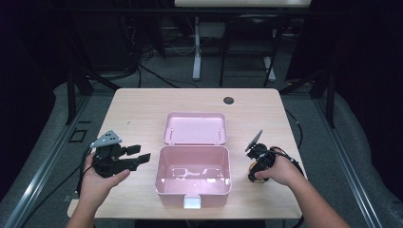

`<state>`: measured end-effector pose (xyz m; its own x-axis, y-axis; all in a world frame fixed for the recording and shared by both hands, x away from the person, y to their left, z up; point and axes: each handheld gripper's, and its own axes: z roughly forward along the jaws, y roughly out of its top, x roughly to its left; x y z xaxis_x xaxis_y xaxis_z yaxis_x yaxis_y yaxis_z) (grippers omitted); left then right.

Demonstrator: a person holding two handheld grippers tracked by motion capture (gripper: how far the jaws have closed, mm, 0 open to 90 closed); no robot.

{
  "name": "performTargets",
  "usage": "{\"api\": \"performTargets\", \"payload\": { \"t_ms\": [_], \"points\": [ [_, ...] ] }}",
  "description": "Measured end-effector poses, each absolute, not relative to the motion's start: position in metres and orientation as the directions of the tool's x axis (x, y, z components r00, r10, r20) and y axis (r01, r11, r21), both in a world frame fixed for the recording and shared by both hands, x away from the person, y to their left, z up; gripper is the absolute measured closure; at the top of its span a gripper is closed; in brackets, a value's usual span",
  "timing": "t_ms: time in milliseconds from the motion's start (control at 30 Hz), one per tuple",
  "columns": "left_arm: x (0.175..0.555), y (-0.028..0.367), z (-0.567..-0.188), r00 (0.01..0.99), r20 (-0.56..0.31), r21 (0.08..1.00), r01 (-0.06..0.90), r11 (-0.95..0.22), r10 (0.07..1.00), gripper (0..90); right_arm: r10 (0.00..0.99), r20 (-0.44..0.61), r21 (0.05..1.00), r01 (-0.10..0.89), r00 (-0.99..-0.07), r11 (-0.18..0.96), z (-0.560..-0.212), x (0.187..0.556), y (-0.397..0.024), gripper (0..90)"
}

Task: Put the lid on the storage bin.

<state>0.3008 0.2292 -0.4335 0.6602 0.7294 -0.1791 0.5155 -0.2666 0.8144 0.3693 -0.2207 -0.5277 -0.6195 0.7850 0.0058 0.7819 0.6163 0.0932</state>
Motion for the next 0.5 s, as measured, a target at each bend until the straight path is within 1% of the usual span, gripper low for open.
{"api": "performTargets", "payload": {
  "t_ms": [500],
  "points": [
    [0.301,0.23,-0.434,0.658,-0.175,0.812,0.517,-0.271,0.732,44.7,0.763,-0.005,0.096,0.759,-0.647,0.644,-0.507,0.368,-0.209,19.6]
  ]
}}
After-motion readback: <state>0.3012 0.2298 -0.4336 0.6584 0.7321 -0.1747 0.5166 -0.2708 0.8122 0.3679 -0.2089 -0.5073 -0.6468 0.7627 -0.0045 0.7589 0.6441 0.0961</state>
